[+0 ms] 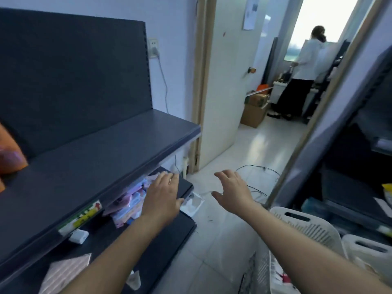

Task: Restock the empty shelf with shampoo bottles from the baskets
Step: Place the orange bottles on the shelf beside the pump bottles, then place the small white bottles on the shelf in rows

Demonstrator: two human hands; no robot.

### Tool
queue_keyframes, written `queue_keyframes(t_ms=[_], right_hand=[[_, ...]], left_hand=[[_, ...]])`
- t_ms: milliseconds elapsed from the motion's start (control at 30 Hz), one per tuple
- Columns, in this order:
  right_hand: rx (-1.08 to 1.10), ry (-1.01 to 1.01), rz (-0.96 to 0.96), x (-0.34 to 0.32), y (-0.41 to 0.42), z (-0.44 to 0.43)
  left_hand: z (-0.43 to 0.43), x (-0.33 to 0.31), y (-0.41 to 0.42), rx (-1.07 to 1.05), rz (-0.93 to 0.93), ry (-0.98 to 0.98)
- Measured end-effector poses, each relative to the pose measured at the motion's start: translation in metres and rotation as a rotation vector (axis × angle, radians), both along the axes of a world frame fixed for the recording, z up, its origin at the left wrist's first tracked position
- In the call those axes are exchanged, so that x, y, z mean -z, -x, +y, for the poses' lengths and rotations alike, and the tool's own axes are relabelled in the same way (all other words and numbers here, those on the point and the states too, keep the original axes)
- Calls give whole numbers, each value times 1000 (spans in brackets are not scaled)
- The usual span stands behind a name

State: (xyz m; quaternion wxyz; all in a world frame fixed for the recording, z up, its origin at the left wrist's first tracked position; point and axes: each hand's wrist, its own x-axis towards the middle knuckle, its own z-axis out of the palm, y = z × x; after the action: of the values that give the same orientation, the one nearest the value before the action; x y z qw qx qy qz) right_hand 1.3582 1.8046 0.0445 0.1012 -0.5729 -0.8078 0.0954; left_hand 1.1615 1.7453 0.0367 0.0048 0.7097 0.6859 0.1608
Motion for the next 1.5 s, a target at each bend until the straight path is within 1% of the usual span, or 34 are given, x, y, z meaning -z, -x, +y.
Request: queue_keyframes(t_ms=[133,267,467,667,800,933,1067,1333,1500], right_hand=[[153,59,-20,18,-80,-22],[249,103,-44,34,-157,-48],[340,179,-49,63,-258,-90],[397,298,-49,96,-325,-113],[414,380,-30,119,-347,-115],[456,412,23,142,-357,-107],[476,457,110,170,-361,-91],[477,592,121,234,-366,-45],[539,686,228,274,-365,-24]], left_hand=[[9,14,-72,122,2,42],[9,33,-147,217,-25,94],[-7,68,-250,287,-56,199],[-21,104,-327,335,-65,291],[-20,128,-357,343,-9,386],[-10,154,-378,342,20,487],[8,187,-391,299,-18,592],[49,254,-401,224,-29,755],[70,290,-408,121,-90,834]])
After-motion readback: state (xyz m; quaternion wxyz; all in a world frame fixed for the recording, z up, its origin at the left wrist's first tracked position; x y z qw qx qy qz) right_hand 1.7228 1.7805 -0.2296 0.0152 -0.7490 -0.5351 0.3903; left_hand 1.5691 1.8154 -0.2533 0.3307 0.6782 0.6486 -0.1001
